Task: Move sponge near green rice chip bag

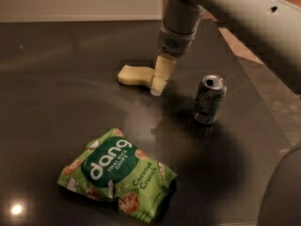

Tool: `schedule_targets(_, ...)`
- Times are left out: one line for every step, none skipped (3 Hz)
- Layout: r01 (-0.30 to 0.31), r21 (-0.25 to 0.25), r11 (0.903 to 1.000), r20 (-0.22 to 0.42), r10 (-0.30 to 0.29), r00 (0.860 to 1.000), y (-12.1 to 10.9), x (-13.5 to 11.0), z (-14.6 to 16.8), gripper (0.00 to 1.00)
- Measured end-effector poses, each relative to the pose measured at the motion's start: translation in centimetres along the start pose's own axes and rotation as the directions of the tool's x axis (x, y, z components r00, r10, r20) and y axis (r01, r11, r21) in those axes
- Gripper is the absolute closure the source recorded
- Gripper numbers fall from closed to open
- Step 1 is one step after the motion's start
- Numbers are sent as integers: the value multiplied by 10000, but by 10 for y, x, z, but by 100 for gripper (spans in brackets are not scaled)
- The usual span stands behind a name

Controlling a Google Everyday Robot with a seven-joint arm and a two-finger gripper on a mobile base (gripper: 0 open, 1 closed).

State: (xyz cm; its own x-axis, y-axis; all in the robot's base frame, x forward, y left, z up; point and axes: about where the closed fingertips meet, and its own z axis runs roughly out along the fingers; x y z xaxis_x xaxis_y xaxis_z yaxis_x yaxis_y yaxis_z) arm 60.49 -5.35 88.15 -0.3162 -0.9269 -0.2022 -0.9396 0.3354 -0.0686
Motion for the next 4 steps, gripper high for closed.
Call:
schedule_targets(231,-52,9997,5,-231,9997,-14,-17,23,0)
schedule_targets(436,-94,9990,-28,-436,9990,-30,-29,39,0)
schedule_targets(534,-284,9982,-61,-536,9985,-38,-41,54,0)
schedule_targets(496,-518,9974,-153,-504,9986,-40,-48,68,0)
